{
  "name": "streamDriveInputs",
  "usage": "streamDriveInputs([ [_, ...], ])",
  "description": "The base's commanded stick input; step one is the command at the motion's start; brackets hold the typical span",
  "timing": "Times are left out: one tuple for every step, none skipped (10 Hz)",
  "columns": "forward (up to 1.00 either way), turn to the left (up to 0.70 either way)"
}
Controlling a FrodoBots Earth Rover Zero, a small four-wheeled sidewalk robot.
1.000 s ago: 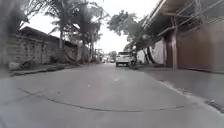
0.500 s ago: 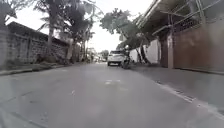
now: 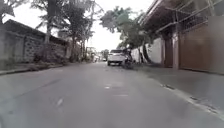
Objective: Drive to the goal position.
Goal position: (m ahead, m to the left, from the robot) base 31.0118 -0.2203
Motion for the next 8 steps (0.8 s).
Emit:
streamDriveInputs([
  [1.00, 0.00],
  [1.00, 0.00],
  [1.00, 0.00],
  [1.00, 0.00],
  [1.00, 0.00],
  [1.00, 0.04],
  [1.00, 0.09],
  [1.00, 0.03],
])
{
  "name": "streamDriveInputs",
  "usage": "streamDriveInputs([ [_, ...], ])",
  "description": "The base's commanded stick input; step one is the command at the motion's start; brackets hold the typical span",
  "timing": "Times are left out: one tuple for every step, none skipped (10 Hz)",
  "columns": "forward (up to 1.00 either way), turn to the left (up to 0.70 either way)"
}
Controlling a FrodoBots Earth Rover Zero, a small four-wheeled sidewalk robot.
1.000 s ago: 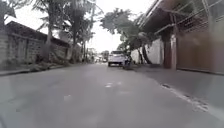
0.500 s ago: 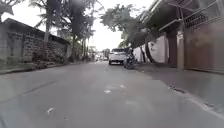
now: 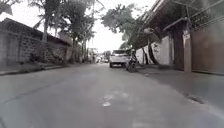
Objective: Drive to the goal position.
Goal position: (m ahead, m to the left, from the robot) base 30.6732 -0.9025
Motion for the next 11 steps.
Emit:
streamDriveInputs([
  [1.00, 0.00],
  [1.00, 0.00],
  [1.00, 0.00],
  [1.00, 0.00],
  [1.00, 0.00],
  [1.00, 0.00],
  [1.00, 0.00],
  [1.00, 0.00],
  [1.00, 0.07],
  [1.00, 0.07],
  [1.00, 0.04],
])
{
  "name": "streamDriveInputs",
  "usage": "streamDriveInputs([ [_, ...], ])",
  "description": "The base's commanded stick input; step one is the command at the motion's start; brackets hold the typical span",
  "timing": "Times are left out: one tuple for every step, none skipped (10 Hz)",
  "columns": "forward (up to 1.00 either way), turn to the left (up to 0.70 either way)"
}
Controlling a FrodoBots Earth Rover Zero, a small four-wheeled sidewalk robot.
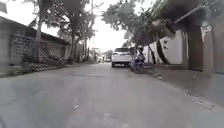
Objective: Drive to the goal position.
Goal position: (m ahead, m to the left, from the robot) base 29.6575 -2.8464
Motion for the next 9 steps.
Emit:
streamDriveInputs([
  [1.00, 0.00],
  [1.00, 0.02],
  [1.00, 0.30],
  [1.00, 0.11],
  [1.00, 0.00],
  [1.00, 0.00],
  [1.00, 0.00],
  [1.00, 0.00],
  [1.00, 0.00],
])
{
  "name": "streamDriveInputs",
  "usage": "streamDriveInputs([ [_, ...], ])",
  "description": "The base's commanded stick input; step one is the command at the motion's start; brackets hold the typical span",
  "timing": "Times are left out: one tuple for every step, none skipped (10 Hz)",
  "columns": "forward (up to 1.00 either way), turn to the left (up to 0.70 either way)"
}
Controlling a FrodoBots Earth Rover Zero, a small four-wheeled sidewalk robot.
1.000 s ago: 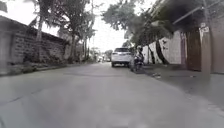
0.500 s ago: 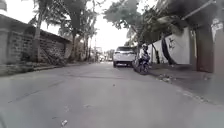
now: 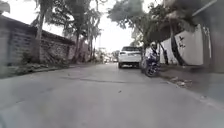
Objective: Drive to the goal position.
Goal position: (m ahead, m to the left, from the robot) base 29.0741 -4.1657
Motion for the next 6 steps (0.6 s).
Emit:
streamDriveInputs([
  [1.00, 0.00],
  [1.00, 0.00],
  [1.00, 0.00],
  [1.00, 0.00],
  [1.00, 0.00],
  [1.00, 0.00],
])
